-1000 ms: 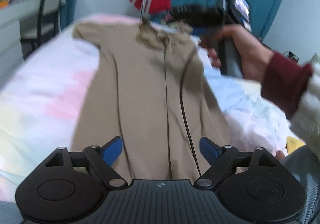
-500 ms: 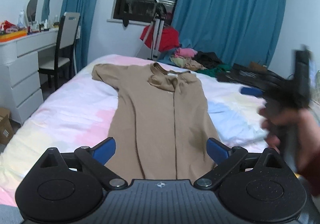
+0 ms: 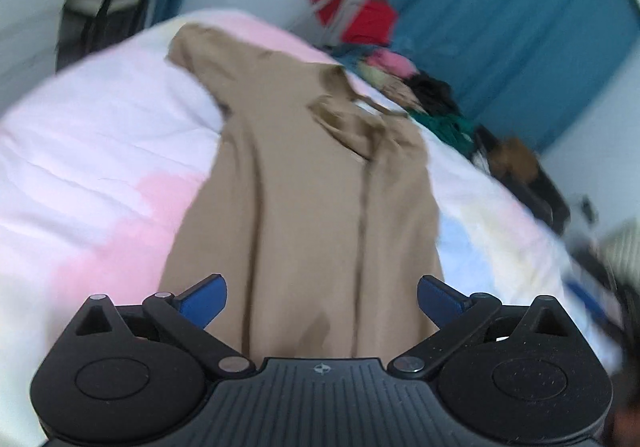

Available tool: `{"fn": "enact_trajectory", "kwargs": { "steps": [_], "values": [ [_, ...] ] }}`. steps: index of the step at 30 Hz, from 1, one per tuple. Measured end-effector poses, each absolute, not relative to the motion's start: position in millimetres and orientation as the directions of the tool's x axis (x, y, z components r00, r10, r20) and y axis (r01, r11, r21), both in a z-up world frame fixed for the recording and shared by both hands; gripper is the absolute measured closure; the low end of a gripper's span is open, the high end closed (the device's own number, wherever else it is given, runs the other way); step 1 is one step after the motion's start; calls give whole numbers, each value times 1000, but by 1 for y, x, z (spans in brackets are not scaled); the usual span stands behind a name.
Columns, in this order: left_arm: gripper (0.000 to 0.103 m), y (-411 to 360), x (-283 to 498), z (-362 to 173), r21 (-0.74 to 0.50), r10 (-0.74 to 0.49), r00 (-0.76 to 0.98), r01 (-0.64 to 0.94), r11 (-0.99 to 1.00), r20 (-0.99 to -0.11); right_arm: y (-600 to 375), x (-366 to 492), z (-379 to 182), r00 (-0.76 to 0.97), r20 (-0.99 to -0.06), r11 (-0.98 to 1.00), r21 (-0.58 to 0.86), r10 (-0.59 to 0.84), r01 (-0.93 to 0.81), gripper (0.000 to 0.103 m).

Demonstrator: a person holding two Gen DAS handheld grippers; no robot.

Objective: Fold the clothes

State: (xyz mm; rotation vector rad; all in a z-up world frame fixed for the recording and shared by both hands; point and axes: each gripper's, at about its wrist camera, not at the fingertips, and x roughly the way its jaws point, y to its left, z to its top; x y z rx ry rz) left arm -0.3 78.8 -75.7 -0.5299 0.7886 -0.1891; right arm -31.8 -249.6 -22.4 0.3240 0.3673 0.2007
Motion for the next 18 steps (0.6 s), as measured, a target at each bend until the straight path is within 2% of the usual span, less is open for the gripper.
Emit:
{"fn": "enact_trajectory", "kwargs": {
  "steps": [3, 6, 9, 13, 18],
  "values": [
    [2, 106, 48, -96, -621, -352, 716, -144, 770, -603, -255, -23, -32, 908, -349, 922, 375, 233, -93, 18],
    [3, 127, 93, -112, -664, -302, 761, -217, 716, -574, -255, -11, -43, 890, -384, 911, 406, 245, -75, 18],
    [3, 144, 132, -127, -650, -212, 803, -263, 713, -558, -247, -1, -56, 879, -401, 915, 394, 257, -88, 18],
    [2, 165, 174, -139, -670, -161, 836, -289, 683, -525, -243, 18, -70, 869, -416, 915, 393, 268, -94, 18],
    [3, 179, 223, -138, -643, -105, 871, -269, 717, -481, -254, 46, -87, 885, -414, 897, 442, 211, -7, 18]
  ]
}}
